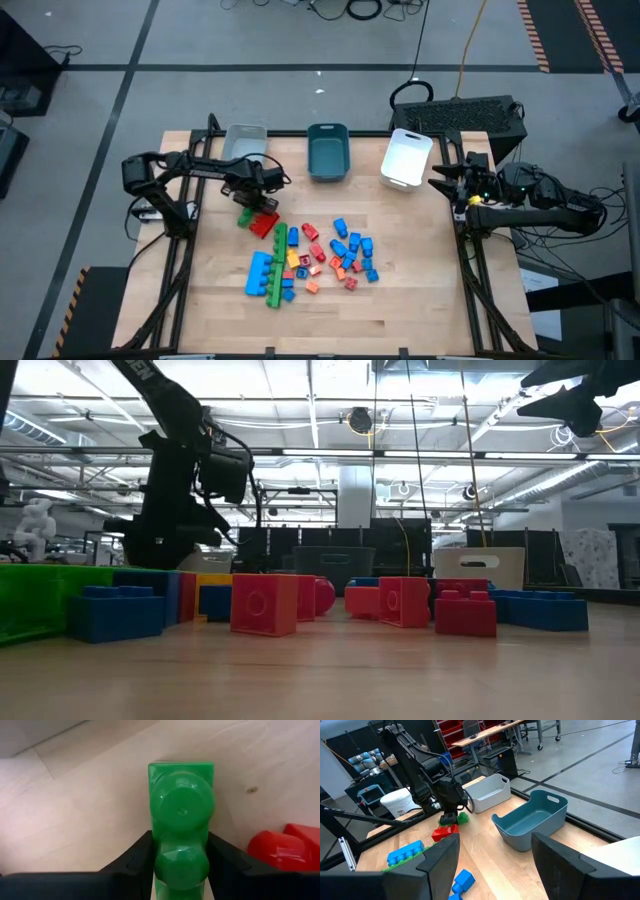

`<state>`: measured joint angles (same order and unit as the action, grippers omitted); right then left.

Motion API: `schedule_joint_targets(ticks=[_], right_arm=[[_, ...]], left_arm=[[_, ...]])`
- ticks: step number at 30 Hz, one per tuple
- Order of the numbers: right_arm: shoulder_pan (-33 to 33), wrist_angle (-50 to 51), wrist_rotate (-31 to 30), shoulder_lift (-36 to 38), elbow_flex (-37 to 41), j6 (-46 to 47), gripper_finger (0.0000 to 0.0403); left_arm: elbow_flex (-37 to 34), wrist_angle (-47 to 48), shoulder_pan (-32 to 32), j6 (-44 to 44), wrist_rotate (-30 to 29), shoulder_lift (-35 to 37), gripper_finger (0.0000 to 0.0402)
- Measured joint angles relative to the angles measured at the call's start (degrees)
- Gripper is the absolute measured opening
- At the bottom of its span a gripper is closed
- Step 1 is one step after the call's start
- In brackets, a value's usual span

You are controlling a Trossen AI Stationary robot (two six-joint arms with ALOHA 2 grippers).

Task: Sort blocks by size
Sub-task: Put the large green 4 stud game piece into the gray bin

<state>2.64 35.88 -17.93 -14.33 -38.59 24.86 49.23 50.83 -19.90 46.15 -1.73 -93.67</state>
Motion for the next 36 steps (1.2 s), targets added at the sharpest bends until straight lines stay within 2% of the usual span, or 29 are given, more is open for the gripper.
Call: schedule_joint_targets(ticks=[4, 8, 13, 18, 24, 28, 31, 36], right_arm=[[0.0, 0.0, -0.2, 0.0, 0.0, 0.0, 0.0238], [0.0, 0.0, -0.2, 0.0, 0.0, 0.0, 0.0238], [0.0, 0.1, -0.2, 0.0, 0.0, 0.0, 0.0238], [0.0, 0.1, -0.2, 0.0, 0.0, 0.0, 0.0238], [0.0, 0.1, -0.2, 0.0, 0.0, 0.0, 0.0238], [0.0, 0.1, -0.2, 0.0, 0.0, 0.0, 0.0238], [0.0, 0.1, -0.2, 0.0, 0.0, 0.0, 0.0238], [0.0, 0.1, -0.2, 0.0, 0.0, 0.0, 0.0238]], left_arm=[[0.5, 0.4, 0.1, -0.2, 3.4, 0.0, 0.0135], [4.3, 3.7, 1.1, -1.6, 5.1, 0.1, 0.0135], [11.2, 5.8, 1.6, -3.4, 4.2, 2.0, 0.0135], [17.6, 5.7, 0.3, -4.1, -1.4, 5.2, 0.0135], [23.8, 5.7, -5.5, -7.0, -10.8, 8.7, 0.0135], [25.0, 5.6, -11.7, -11.1, -17.4, 9.9, 0.0135], [24.7, 5.1, -16.8, -14.2, -18.3, 9.4, 0.0135], [21.4, -1.2, -22.9, -16.6, -17.0, 7.9, 0.0135]])
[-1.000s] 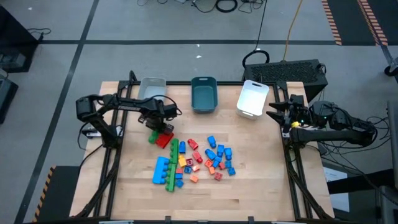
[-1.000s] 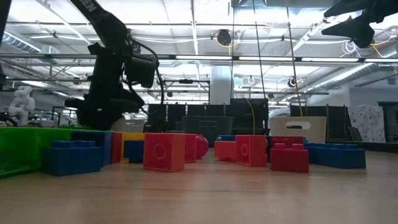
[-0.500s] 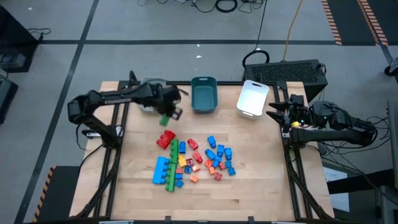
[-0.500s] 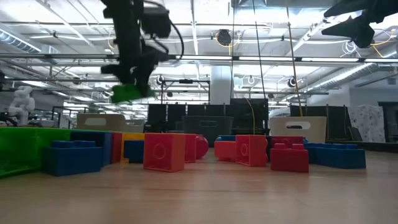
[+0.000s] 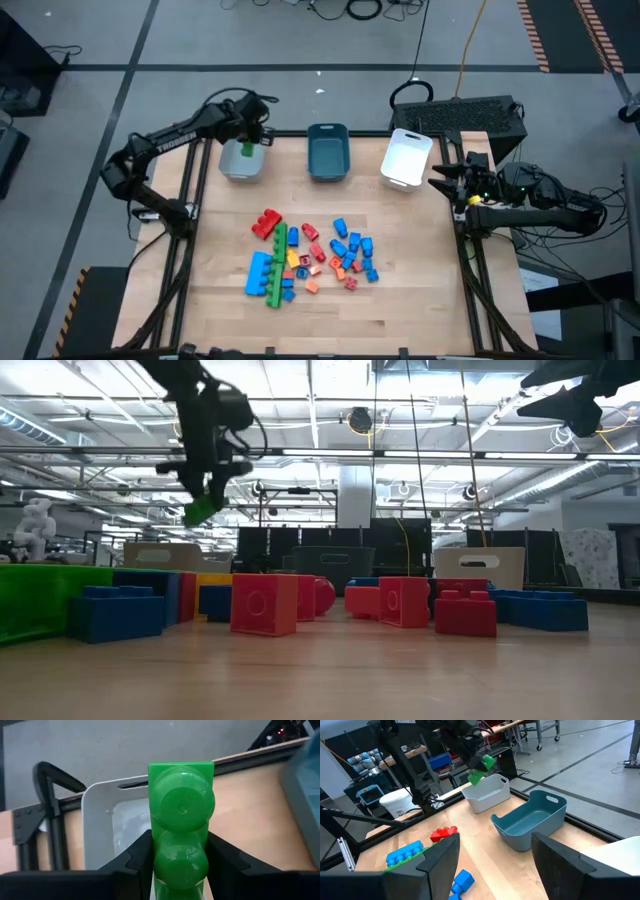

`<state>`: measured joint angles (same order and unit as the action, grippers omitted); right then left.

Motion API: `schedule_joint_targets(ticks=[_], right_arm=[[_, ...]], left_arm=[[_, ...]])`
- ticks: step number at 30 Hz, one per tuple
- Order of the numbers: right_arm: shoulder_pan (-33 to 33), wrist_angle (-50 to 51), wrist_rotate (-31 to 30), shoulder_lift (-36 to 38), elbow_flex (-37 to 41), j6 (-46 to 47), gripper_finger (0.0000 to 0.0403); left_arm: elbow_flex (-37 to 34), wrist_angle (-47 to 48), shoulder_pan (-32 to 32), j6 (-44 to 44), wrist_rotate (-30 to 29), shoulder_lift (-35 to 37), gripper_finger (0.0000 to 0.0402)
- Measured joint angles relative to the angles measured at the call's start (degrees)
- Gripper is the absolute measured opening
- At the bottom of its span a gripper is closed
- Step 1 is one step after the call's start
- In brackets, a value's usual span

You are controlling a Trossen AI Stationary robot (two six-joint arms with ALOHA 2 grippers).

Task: Sort blocks by size
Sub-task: Put the large green 4 stud game piece into the gray bin

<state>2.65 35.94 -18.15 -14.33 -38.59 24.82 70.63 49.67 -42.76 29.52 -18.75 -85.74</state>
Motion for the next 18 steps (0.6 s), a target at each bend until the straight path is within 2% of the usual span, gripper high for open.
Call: schedule_joint_targets(ticks=[6, 14, 16, 18], right_arm=[[0.0, 0.0, 0.0, 0.0, 0.0, 0.0, 0.0238], [0.0, 0.0, 0.0, 0.0, 0.0, -0.3, 0.0238], [0.0, 0.0, 0.0, 0.0, 0.0, -0.4, 0.0238], [0.0, 0.0, 0.0, 0.0, 0.0, -0.4, 0.0238]], left_arm=[[-4.1, -0.7, -3.6, -3.2, 2.4, -3.8, 0.0135], [-4.0, -1.2, -3.7, -3.0, 2.2, -4.4, 0.0135], [-4.0, -0.7, -3.7, -3.0, 2.2, -4.4, 0.0164], [-4.0, -0.5, -3.7, -3.0, 2.1, -4.4, 0.0217]])
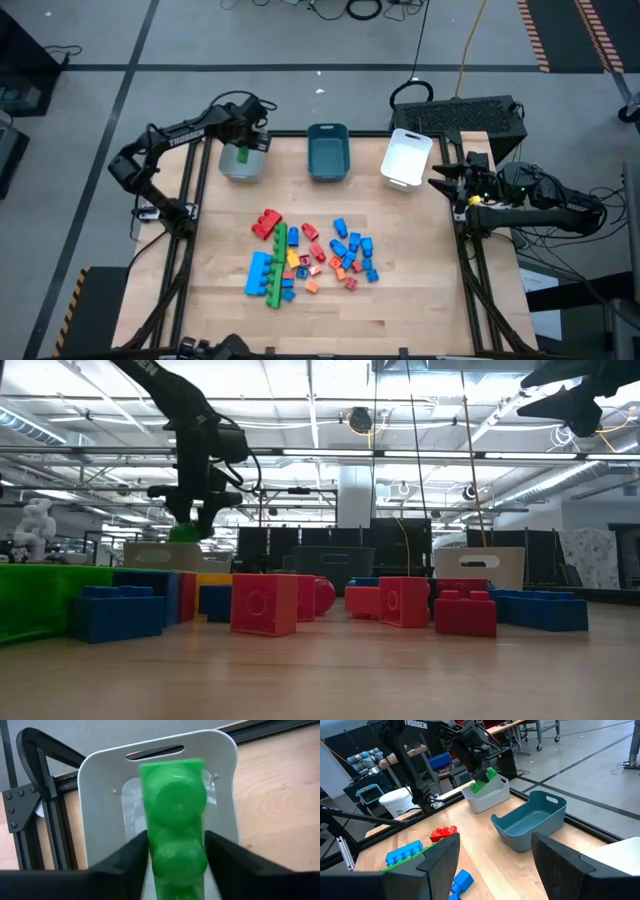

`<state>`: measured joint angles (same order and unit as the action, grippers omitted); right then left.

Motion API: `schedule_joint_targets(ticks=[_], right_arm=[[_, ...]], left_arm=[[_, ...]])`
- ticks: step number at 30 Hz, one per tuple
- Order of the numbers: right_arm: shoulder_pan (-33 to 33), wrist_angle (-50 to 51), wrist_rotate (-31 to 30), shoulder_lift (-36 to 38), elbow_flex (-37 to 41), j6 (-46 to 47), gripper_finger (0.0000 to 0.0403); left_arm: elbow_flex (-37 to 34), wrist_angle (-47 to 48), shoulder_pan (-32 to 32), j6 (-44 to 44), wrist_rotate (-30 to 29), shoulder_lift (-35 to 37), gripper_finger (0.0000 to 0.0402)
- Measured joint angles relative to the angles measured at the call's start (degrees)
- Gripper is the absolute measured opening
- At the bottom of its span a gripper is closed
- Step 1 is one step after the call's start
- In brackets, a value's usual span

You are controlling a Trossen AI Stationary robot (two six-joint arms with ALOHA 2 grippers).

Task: Sort blocks by size
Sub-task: Put the large green 4 stud game piece into the gray bin, then put the large red 3 stud game piece into the gray bin

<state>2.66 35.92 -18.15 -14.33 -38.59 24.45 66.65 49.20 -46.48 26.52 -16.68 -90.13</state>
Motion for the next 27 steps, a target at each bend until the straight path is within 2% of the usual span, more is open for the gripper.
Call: schedule_joint_targets(ticks=[3, 5, 7, 12, 15, 18, 22, 27], right_arm=[[0.0, 0.0, 0.0, 0.0, 0.0, 0.0, 0.0238], [0.0, 0.0, 0.0, 0.0, 0.0, -0.3, 0.0238], [0.0, 0.0, 0.0, 0.0, 0.0, -0.6, 0.0238], [0.0, 0.0, 0.0, 0.0, 0.0, -0.7, 0.0238], [0.0, 0.0, 0.0, 0.0, 0.0, -0.7, 0.0238], [0.0, 0.1, 0.1, 0.0, 0.0, -0.5, 0.0238], [0.0, 0.6, 0.2, 0.0, 0.0, 0.2, 0.0238], [0.0, 1.1, 0.2, 0.0, 0.0, 0.0, 0.0238]], left_arm=[[0.0, 0.2, 0.0, 0.0, -0.1, 0.0, 0.028], [0.0, 0.8, 0.0, -0.1, -0.1, 0.0, 0.03], [0.0, 1.6, 0.0, -0.8, 0.8, 0.0, 0.0306], [5.0, 7.0, 2.4, -2.8, 9.0, 1.3, 0.0295], [8.4, 9.3, 7.2, -5.0, 12.7, 3.0, 0.0282], [10.1, 13.9, 14.5, -4.9, 13.5, 4.4, 0.027], [9.2, 16.6, 25.3, 1.7, 13.1, 5.1, 0.0264], [8.0, 13.9, 35.1, 14.1, 11.4, 4.8, 0.0264]])
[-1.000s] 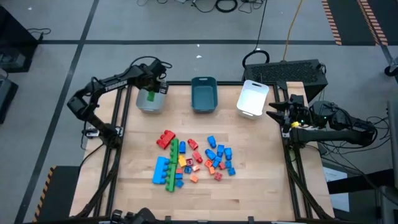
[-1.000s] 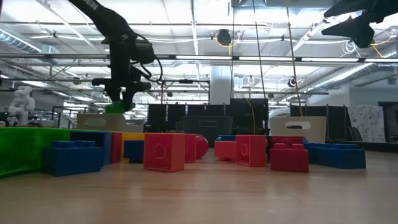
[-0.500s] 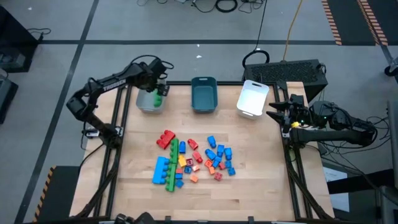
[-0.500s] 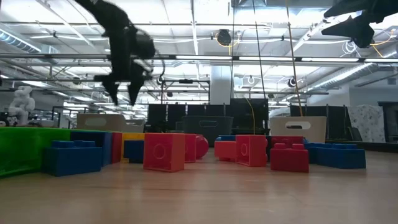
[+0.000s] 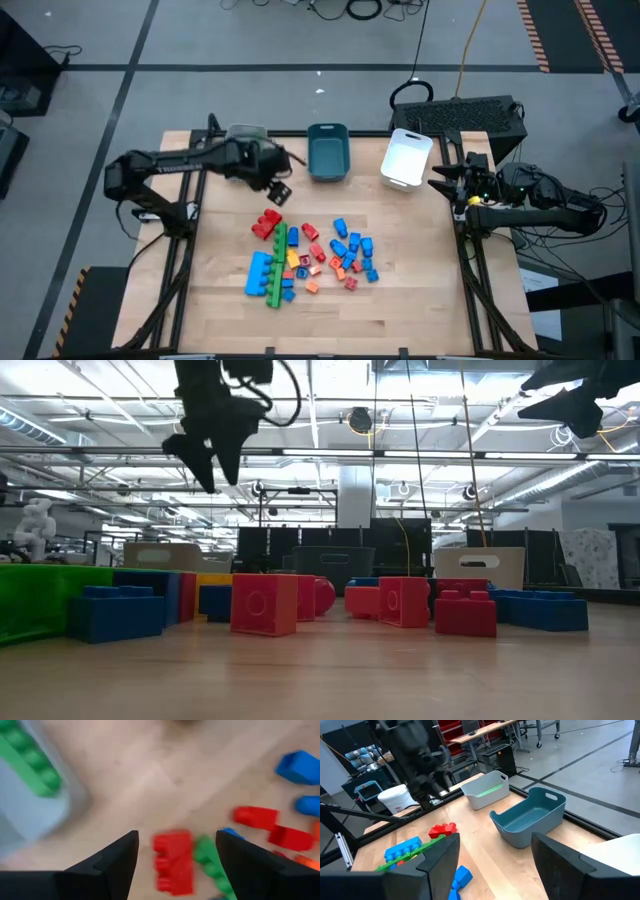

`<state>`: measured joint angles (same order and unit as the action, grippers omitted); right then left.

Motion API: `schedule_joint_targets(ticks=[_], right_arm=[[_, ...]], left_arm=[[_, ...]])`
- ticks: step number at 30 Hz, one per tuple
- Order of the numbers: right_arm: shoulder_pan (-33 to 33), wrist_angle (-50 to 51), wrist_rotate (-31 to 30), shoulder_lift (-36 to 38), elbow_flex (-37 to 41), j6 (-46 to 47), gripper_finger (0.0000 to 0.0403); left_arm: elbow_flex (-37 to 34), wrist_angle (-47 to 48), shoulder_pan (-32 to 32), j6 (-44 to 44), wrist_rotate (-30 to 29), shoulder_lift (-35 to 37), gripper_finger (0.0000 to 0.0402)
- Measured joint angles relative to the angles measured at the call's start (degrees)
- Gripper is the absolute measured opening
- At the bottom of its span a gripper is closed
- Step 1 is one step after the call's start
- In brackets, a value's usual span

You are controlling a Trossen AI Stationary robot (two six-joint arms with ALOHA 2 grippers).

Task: Sort blocks by size
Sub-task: Put the large red 3 stud game piece into the gray bin

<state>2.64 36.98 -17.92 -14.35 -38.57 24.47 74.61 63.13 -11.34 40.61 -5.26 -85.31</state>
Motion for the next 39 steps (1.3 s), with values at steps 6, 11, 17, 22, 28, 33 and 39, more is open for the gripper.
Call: schedule_joint_targets(ticks=[6, 11, 17, 22, 28, 33, 39], right_arm=[[0.0, 0.2, 0.0, 0.0, 0.0, 0.3, 0.0238], [0.0, 0.4, 0.3, 0.0, 0.0, 0.4, 0.0238], [0.0, 3.1, 0.3, 0.0, 0.0, 0.4, 0.0238], [0.0, 3.2, 0.3, 0.0, 0.0, 0.4, 0.0238], [0.0, 3.2, 0.3, 0.0, 0.0, 1.0, 0.0238], [0.0, 3.2, 0.3, 0.0, 0.0, 1.6, 0.0238], [0.0, 3.2, 0.3, 0.0, 0.0, 3.3, 0.0238]], left_arm=[[0.0, 1.2, 7.2, 12.2, -3.0, -0.5, 0.0264], [0.0, 6.5, 11.6, 17.5, -6.4, -1.2, 0.0264], [-3.1, 7.3, 14.3, 19.1, -5.1, -2.7, 0.0264], [-10.1, 1.0, 14.8, 20.6, -3.2, -2.8, 0.0264], [-16.3, -5.2, 14.6, 20.7, -1.4, -2.8, 0.0264], [-18.0, -11.5, 14.4, 20.6, 0.7, -2.8, 0.0264], [-21.4, -12.5, 14.4, 21.0, 1.4, -2.8, 0.0264]])
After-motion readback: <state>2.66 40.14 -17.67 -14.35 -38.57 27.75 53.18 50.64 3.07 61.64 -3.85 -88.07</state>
